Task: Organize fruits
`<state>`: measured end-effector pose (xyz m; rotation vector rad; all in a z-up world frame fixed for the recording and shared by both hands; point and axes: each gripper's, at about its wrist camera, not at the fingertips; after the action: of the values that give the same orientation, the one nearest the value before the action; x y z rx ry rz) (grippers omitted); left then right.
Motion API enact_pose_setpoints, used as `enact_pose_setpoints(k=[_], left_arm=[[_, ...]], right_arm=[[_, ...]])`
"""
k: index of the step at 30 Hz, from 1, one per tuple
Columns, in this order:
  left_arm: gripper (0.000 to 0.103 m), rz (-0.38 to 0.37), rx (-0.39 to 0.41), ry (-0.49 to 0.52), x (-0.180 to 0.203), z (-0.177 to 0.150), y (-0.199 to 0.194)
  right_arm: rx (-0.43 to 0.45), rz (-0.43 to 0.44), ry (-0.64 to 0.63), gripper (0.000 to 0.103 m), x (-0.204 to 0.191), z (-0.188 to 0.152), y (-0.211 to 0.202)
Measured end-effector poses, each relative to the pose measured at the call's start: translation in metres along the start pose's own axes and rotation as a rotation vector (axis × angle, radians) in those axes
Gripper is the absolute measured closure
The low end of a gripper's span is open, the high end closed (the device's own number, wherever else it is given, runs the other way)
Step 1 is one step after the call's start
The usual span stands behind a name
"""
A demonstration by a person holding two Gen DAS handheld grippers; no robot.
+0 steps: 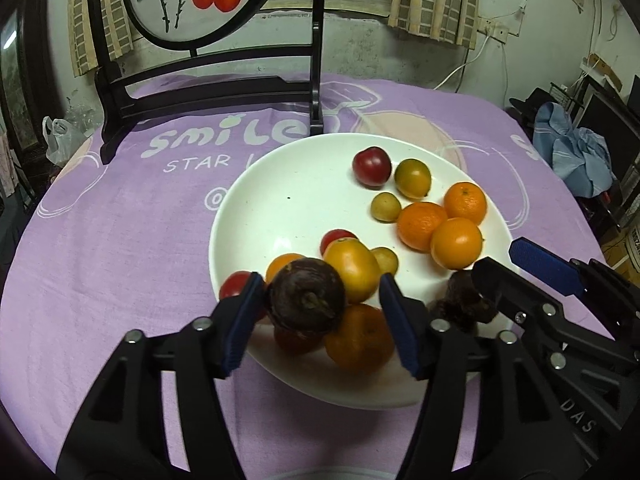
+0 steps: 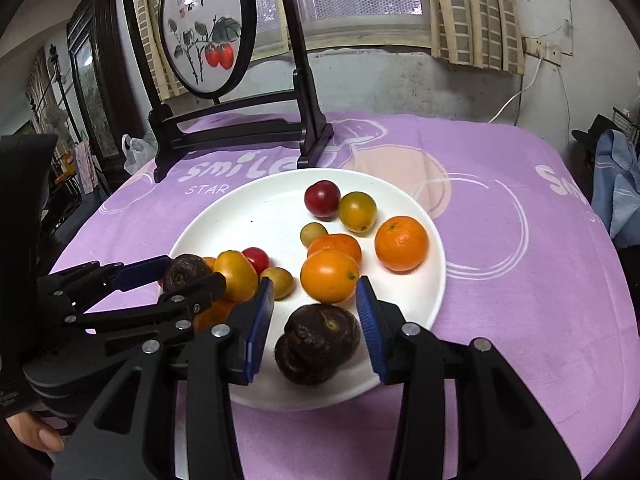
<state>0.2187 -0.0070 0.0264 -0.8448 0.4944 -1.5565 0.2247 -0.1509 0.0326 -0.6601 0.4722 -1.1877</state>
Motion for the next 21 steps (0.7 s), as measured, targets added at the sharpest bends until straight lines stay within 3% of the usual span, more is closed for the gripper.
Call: enact_pose_setpoints(k=[1, 2, 3, 6, 21], left_arm=[[0.027, 0.009, 0.000, -0.001, 0.001, -0.001, -0.001], [0.015, 0.030, 0.003, -0.006, 0.001, -0.002, -0.003], [0.009, 0.041, 0.013, -0.010, 0.001, -0.003, -0.006], [0.009, 0.015, 0.049, 0.010, 0.004, -0.011, -0.021], [0.007, -0.031, 0.037, 0.046, 0.018, -0.083, -0.087]], right_arm=[[0.003, 0.000, 0.005, 0.060, 0.002, -0.001, -0.003], [0.006, 0.002, 0.009, 0.059, 0.004, -0.003, -0.007], [0.011, 0.002, 0.018, 0.056, 0.007, -0.006, -0.012], [0.023, -0.015, 0.013, 0.045, 0.008, -0.013, -0.025], [0.024, -0.023, 0.008, 0.045, -0.005, -0.090, -0.090]])
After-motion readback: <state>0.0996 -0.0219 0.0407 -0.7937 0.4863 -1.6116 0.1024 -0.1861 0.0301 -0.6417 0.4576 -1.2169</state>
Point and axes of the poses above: each gripper's, at about its wrist camera, not at the fingertips, and y roughly the way its jaws point, x to its right, z to its top, and after that the axes turned 14 degrees about -z, right-handed
